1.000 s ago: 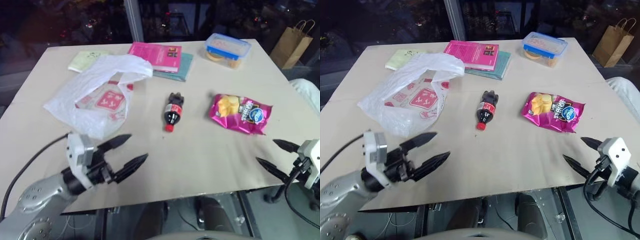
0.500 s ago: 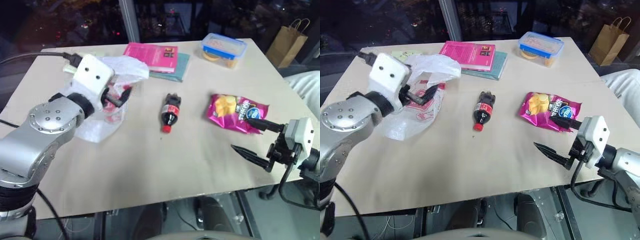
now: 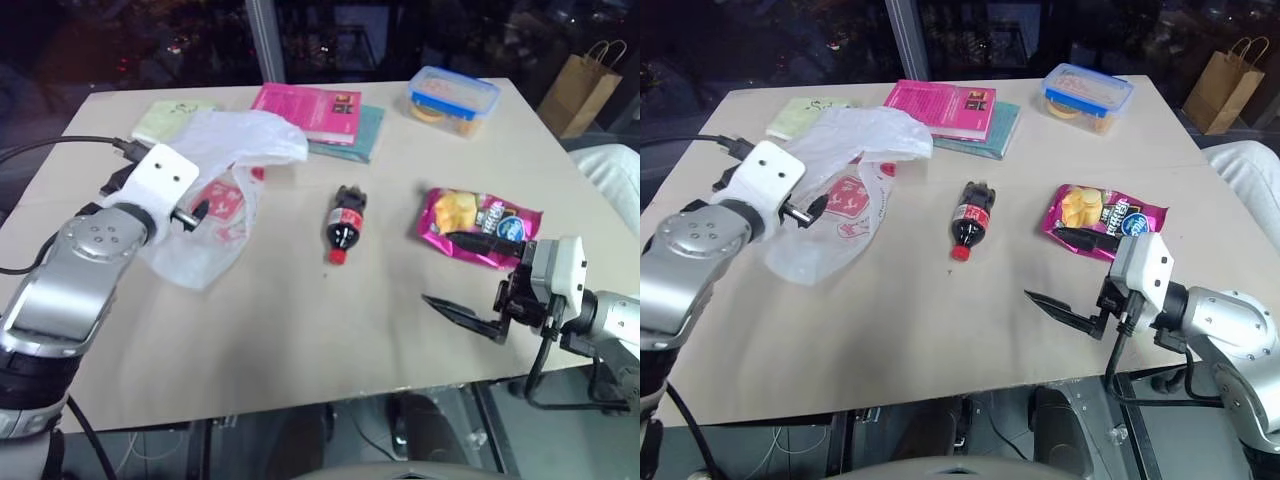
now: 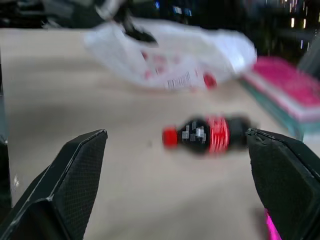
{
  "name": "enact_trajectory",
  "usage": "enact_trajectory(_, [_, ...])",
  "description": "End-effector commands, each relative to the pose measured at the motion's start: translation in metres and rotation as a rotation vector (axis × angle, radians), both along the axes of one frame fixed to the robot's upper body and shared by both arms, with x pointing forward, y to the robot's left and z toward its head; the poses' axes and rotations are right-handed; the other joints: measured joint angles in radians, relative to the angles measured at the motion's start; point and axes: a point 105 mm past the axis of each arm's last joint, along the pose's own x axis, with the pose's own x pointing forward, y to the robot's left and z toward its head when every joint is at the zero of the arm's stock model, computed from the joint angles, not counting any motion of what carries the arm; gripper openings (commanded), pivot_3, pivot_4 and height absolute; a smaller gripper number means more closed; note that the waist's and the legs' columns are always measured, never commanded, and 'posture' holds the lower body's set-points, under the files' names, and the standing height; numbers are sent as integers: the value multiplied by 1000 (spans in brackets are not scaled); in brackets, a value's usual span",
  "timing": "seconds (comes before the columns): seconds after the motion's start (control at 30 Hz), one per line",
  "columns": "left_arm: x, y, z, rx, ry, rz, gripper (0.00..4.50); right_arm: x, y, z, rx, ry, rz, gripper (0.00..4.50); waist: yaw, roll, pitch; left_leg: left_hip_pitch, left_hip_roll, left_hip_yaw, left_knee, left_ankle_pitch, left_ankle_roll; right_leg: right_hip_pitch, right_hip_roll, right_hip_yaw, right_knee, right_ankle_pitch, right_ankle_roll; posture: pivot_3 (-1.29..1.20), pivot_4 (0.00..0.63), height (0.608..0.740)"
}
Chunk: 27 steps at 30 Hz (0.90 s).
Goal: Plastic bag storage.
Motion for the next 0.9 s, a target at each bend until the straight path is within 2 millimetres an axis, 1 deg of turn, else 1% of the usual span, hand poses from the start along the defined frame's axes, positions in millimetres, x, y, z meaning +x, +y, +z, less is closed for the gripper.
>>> enact_trajectory(0.03, [10,4,-3,23,-4,6,4476,-2,7,11,-3,-70,25,4500,0,0,0,0,0,0,0,0,0,0,0,0,0,0,0,0,150,740])
enact_trajectory(0.07, [12,4,-6,23,3,6,3950,-1,8,11,-3,-72,26,4500,-1,0,0,0,0,0,0,0,0,0,0,0,0,1,1,0,150,740])
enact_trajectory(0.1, [14,3,-10,18,11,-5,3639,0,11,12,-4,-75,25,4500,-1,0,0,0,0,0,0,0,0,0,0,0,0,2,3,0,150,740])
enact_trajectory(0.13, [17,0,-17,11,26,-23,3229,2,15,13,-8,-75,22,4500,-1,0,0,-1,0,0,0,0,0,-1,0,0,0,3,2,0,150,740])
enact_trajectory(0.17, [19,-3,-24,1,38,-39,2726,7,18,11,-32,-66,1,4500,-2,0,0,-1,0,0,0,0,0,-1,0,0,0,3,2,0,150,740])
enact_trajectory(0.23, [23,-9,-33,-13,51,-64,1874,17,24,9,-68,-65,-57,4500,-1,0,0,-1,0,0,0,0,0,-1,0,0,0,4,0,0,150,740])
enact_trajectory(0.3, [27,-19,-32,-59,24,-101,976,24,31,8,-82,-43,-75,4500,0,0,0,-1,0,-1,0,0,0,-1,-1,0,0,4,-1,0,150,740])
enact_trajectory(0.33, [28,-26,-31,-100,12,-119,384,27,35,8,-84,-25,-78,4500,0,0,0,-2,0,-1,1,0,0,-1,-1,-1,1,5,-1,0,150,740])
enact_trajectory(0.37, [28,-33,-30,-136,7,-138,20,32,37,7,-87,-10,-97,4500,0,0,0,-3,0,-2,1,0,0,-1,-1,-1,1,5,-1,0,150,740])
enact_trajectory(0.47, [24,-56,-26,-288,-1,-195,20,52,41,2,-104,30,-196,4500,1,-1,0,-7,-1,-3,2,0,0,-5,-2,-2,2,5,-1,0,150,740])
enact_trajectory(0.53, [20,-66,-27,-389,18,-203,20,66,42,-4,-117,66,-267,4500,0,-1,0,-9,-1,-3,3,0,0,-7,-2,-2,3,5,-1,0,150,740])
enact_trajectory(0.57, [18,-70,-28,-420,26,-203,20,69,44,-5,-122,73,-279,4500,0,-1,0,-9,-2,-3,3,0,0,-7,-3,-2,3,5,-1,0,150,740])
enact_trajectory(0.67, [15,-74,-27,-476,29,-191,20,77,51,-12,-137,110,-296,4500,-2,-1,0,-9,-3,-4,3,0,0,-7,-2,-2,3,5,-1,0,150,740])
enact_trajectory(0.77, [13,-75,-23,-564,18,-178,20,102,63,-26,-123,240,-391,4500,-9,-1,0,-8,-2,-3,3,0,0,-8,-1,-1,4,5,-1,0,150,740])
enact_trajectory(0.8, [12,-78,-19,-617,8,-182,20,109,66,-30,-127,263,-424,4500,-10,-1,0,-8,-2,-3,3,0,0,-8,-1,-1,4,5,-1,0,150,740])
enact_trajectory(0.87, [11,-81,-10,-687,-17,-185,20,117,74,-33,-127,297,-459,4500,-8,-1,0,-8,-2,-3,3,0,0,-8,-1,-1,5,5,-1,0,150,740])
enact_trajectory(0.9, [9,-81,-4,-726,-34,-190,20,123,80,-35,-132,342,-480,4500,-7,-1,0,-8,-2,-4,3,0,0,-8,-1,-2,5,6,-1,0,150,740])
